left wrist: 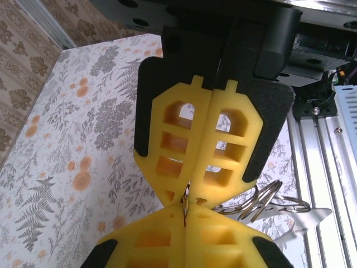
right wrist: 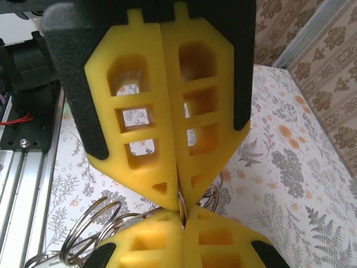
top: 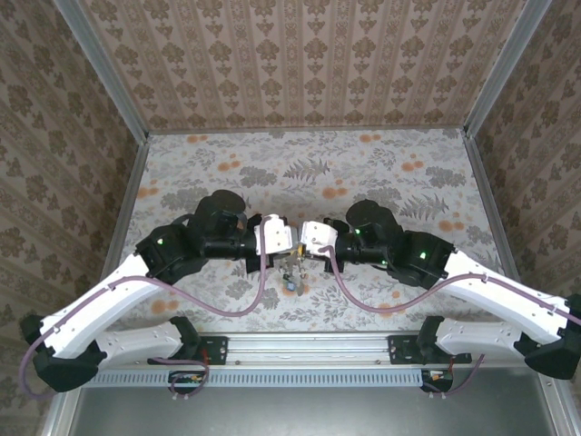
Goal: Put the keys on the keyring
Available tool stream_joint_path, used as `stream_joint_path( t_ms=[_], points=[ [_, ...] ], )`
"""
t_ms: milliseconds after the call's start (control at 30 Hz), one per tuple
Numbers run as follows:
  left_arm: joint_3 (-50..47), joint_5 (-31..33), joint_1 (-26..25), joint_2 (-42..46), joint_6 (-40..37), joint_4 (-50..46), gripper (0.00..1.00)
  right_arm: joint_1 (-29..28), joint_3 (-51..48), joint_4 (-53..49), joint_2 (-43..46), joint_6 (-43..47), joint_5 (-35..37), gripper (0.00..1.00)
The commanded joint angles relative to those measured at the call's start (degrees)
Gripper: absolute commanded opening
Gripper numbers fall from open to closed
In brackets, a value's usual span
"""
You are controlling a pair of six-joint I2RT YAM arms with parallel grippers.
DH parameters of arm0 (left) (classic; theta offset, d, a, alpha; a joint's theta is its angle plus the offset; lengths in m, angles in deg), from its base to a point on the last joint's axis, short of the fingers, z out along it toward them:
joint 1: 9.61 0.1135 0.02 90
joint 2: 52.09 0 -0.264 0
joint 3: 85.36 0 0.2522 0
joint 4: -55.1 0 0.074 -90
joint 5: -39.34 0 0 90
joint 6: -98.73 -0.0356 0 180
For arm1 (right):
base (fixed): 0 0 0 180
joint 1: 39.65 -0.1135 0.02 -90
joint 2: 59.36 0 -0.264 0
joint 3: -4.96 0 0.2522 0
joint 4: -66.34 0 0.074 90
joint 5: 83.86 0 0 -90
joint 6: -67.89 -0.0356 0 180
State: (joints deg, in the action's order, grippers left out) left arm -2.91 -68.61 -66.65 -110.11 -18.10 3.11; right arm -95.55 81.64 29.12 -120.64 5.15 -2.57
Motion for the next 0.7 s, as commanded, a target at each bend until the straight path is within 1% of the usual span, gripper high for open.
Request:
stream_joint_path(
  t_ms=[0,67,167,233,267,300,433,500,667],
  points=[
    [0.38,-2.06,-0.98,1.26,-0.66,2.41,0.00,-0.70,2.32,4.59,-0.02,0.49,0.86,0.00],
    [-0.81,-5.98,-0.21,3.09,-0.02,4.57,0.00,-0.62,0.82,7.04,1.14,-0.10,-0.11,0.01],
    [-3.26,-11.78,1.73,6.25,1.95,8.89,0.00,-0.53,-3.15,12.09,4.59,-0.50,-4.39,0.12],
    [-4.39,-16.36,3.34,7.78,3.61,11.84,0.00,-0.31,-4.60,13.73,6.12,-0.77,-7.10,0.16],
    [-4.98,-18.35,4.26,8.40,4.62,13.30,0.00,-0.18,-4.64,13.73,6.40,-0.79,-7.94,0.16],
    [-5.41,-21.75,4.94,8.79,5.60,14.81,0.00,-0.02,-4.31,13.32,6.44,-0.89,-8.67,0.17],
    [-6.69,-28.37,7.76,10.11,8.78,19.14,0.00,0.28,-1.97,9.72,4.53,-0.94,-13.92,0.18],
    [-7.23,-31.42,9.15,10.57,10.55,21.09,0.00,0.28,-1.00,8.63,3.31,-1.14,-14.86,0.18],
    [-8.68,-33.84,10.58,11.70,12.94,23.65,0.00,0.32,-1.37,9.78,3.71,-1.34,-14.77,0.17]
  ],
)
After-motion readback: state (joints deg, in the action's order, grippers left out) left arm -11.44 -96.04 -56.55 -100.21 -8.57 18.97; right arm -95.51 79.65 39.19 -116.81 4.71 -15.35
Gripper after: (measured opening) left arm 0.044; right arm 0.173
